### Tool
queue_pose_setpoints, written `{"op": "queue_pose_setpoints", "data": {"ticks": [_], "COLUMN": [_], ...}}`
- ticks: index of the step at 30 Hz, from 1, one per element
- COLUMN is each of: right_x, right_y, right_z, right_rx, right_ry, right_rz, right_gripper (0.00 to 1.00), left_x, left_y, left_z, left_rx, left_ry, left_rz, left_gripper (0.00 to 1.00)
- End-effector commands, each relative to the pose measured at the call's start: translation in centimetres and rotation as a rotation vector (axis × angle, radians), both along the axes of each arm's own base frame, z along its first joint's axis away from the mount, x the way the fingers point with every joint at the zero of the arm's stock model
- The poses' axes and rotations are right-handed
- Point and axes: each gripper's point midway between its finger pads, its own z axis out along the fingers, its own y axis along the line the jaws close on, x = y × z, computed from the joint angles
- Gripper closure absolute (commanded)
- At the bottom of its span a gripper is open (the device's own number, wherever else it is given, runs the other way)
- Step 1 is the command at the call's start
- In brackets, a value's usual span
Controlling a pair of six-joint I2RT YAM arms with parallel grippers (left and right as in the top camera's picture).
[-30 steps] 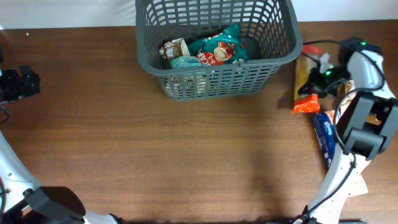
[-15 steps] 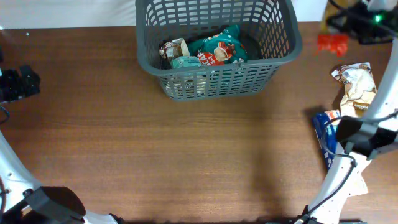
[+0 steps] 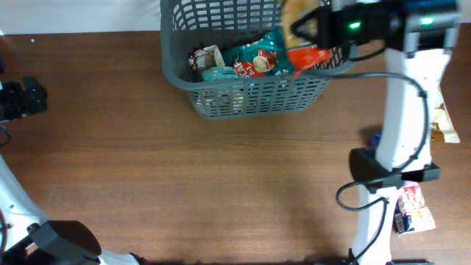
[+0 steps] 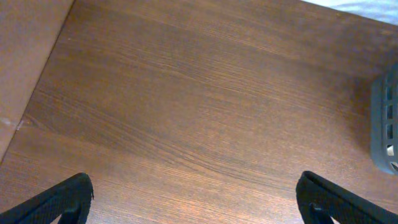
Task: Pack container
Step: 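Lift the spaghetti pack with the right gripper and place it in the basket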
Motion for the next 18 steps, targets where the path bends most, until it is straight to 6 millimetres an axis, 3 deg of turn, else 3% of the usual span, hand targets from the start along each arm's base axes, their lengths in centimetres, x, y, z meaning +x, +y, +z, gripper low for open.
{"op": "queue_pose_setpoints", "data": {"ticks": [1, 7, 13, 18], "right_x": [0.1, 2.2, 4.6, 6.3], "right_y": [-0.3, -1.1, -0.9, 0.8], "right_z": [0.4, -0.5, -0.6, -4.2], "right_rx": [-0.266, -0.564, -0.643, -0.642], "right_ry": [-0.182, -0.358, -0.476, -0.481], "right_rz": [0.017, 0.102, 0.181, 0.315], "right_gripper": [0.96, 0.96, 0.96, 0.96], "left_x": [0.0, 0.0, 0.0, 0.0], "left_y": [-0.1, -0.1, -0.1, -0.1], "left_z": [0.0, 0.0, 0.0, 0.0], "left_rx": [-0.014, -0.014, -0.014, -0.014], "left_ry": [-0.006, -0.005, -0.005, -0.005], "left_rz": [0.003, 0.003, 0.003, 0.003], "left_gripper": [0.01, 0.01, 0.01, 0.01]}}
